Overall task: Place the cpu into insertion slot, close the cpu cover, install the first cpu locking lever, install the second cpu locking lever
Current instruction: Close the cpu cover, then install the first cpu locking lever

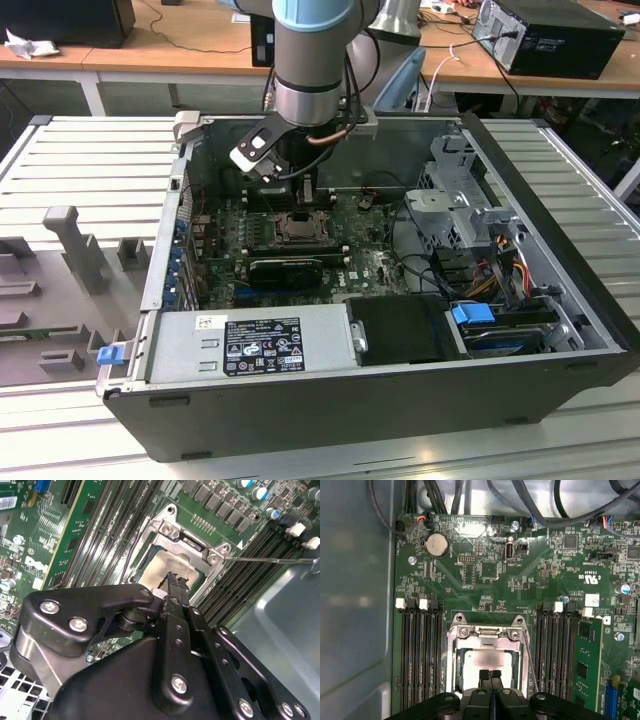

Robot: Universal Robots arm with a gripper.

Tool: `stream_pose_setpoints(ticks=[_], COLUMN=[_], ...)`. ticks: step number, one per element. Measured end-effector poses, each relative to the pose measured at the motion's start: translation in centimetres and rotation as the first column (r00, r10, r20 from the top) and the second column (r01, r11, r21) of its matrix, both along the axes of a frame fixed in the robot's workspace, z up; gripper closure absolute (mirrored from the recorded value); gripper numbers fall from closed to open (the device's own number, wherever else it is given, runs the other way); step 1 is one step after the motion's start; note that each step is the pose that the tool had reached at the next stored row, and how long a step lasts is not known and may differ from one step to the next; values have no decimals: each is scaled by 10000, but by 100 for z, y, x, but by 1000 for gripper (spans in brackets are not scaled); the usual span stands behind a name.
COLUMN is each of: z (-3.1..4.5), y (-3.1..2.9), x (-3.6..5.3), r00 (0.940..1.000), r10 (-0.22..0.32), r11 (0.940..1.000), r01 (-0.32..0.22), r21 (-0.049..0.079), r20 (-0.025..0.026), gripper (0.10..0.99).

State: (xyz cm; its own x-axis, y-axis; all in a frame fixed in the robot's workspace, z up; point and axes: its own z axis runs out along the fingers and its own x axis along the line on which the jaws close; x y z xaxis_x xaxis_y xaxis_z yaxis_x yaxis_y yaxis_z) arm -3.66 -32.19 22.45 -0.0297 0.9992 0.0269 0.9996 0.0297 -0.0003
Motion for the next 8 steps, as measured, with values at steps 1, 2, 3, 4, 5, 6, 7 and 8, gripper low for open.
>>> stream_pose_setpoints(ticks=[1, 2, 3, 4, 5, 6, 7, 8], z=[0, 0, 1, 5, 8, 32, 57, 67], y=[0, 0, 0, -1, -1, 0, 0, 0], x=[-13, -32, -39, -43, -43, -43, -43, -43], r00=[10000, 10000, 10000, 10000, 10000, 10000, 10000, 10000], r10=[0, 0, 0, 0, 0, 1, 0, 0], r11=[10000, 10000, 10000, 10000, 10000, 10000, 10000, 10000], r01=[0, 0, 0, 0, 0, -1, 0, 0], r21=[0, 1, 0, -2, -1, 0, 0, 0], r20=[1, 1, 0, -1, 0, 0, 1, 1], gripper=[980, 980, 980, 980, 980, 980, 980, 980])
